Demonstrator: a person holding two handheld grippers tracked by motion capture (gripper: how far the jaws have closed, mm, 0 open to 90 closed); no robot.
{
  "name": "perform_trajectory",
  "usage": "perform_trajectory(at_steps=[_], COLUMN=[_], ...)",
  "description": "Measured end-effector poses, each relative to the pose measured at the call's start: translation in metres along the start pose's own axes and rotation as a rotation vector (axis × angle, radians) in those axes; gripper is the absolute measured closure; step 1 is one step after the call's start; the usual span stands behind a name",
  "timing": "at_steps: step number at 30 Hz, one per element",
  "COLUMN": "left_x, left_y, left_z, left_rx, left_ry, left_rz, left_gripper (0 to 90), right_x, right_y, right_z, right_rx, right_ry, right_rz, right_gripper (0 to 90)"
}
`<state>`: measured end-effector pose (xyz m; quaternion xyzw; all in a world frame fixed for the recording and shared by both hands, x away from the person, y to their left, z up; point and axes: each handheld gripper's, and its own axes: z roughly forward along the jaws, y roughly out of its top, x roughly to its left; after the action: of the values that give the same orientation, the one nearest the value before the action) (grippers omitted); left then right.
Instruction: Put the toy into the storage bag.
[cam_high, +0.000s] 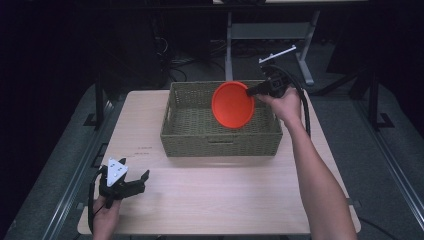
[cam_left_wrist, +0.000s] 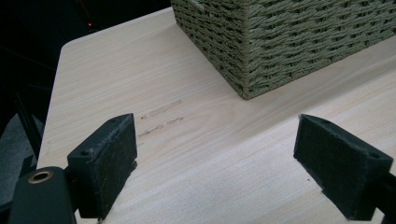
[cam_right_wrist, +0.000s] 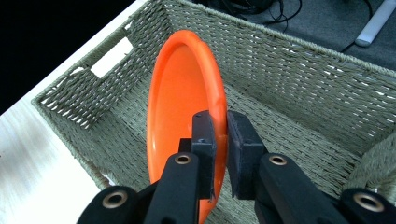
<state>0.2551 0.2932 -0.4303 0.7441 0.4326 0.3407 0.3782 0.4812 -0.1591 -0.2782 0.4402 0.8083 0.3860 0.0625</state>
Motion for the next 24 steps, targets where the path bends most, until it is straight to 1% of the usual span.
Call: perform_trajectory(at_steps=[2,5,6,12,15,16,24], left_x=[0.0,0.0,0.0,0.001,0.001,0.0,0.0], left_y=[0.0,0.0,0.0,0.0,0.0,0.0,0.0], left_z=[0.0,0.0,-0.001,-0.001,-0.001,-0.001,-0.001], left_rx=[0.005,-0.005,0.0,0.003,0.002,0.003,0.002], left_ry=[-0.003,-0.002,-0.002,-0.001,-0.001,0.0,0.0], left_rz=[0.0,-0.001,0.003,-0.001,-0.002,0.0,0.0], left_gripper=[12.8,12.9,12.8,12.9,12.8,12.9,12.9], right_x=[0.001,0.003,0.003,-0.001,-0.001,-0.003,-0.006], right_y=[0.001,0.002,0.002,0.0,-0.001,-0.003,-0.007], right_z=[0.002,0.005,0.005,0.011,0.013,0.015,0.021], right_rx=[-0.003,0.0,0.001,0.013,0.012,0.008,0.024], right_ry=[0.0,-0.001,-0.003,-0.009,-0.011,-0.008,-0.012], right_rz=[0.002,0.002,0.003,0.012,0.017,0.025,0.039], right_gripper=[82.2,82.2,82.2,82.2,82.1,82.1,82.1])
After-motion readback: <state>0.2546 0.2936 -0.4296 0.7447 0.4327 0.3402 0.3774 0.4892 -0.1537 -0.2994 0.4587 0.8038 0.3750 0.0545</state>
